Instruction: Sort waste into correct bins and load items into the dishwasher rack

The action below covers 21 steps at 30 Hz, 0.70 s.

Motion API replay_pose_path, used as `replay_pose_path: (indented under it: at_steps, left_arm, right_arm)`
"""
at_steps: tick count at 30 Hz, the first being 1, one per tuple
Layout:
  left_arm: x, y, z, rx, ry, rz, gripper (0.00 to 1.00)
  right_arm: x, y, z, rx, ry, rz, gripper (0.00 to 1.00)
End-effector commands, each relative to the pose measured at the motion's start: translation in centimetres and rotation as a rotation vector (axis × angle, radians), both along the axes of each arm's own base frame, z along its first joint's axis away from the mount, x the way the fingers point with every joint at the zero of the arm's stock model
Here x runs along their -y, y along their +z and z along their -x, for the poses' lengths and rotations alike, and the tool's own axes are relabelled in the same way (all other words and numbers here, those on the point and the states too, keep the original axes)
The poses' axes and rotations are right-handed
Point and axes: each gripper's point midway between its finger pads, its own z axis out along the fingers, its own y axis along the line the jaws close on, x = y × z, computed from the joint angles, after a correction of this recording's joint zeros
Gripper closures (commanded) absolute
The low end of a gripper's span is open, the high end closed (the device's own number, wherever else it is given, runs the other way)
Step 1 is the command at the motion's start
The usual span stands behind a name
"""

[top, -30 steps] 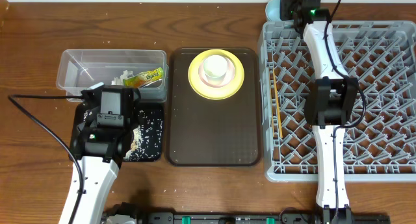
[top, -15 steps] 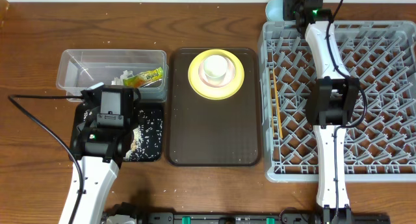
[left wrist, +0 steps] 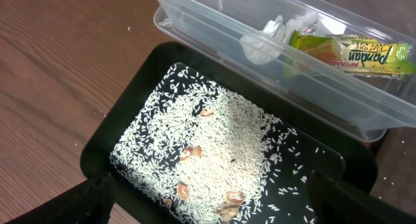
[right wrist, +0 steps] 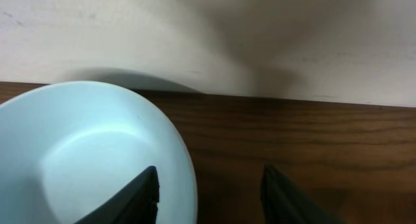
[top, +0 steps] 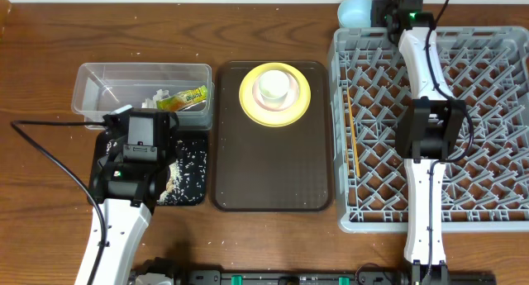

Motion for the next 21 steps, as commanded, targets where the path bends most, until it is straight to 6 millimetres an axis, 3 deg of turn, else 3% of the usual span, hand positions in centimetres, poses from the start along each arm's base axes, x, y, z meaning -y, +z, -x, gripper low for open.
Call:
replay_pose_path:
  at_steps: [1,8,14,21]
  left_arm:
    - [-0.4,0.7,-0.2,0.013,0.009,-0.015,0.04]
    - [-0.4,0.7,-0.2,0.013,0.01,-0.016,0.04]
    - [-0.4,0.7,-0.2,0.013,0.01,-0.015,0.04]
    - [-0.4,0.7,-0.2,0.013,0.01,-0.016,0.04]
  right_arm:
    - [-0.1,-2.7,0.3,-0.04,0.013,0.002,0.56]
    - [-0.1,-4.9,0.5,-0.065,0.013,0.002,0.57]
    - [-0.5,-4.4,-0.1,-0.035,0.019,0.002,0.66]
    - [-0.5,-6.0,0.3,-0.062,0.019,0.001,0.82]
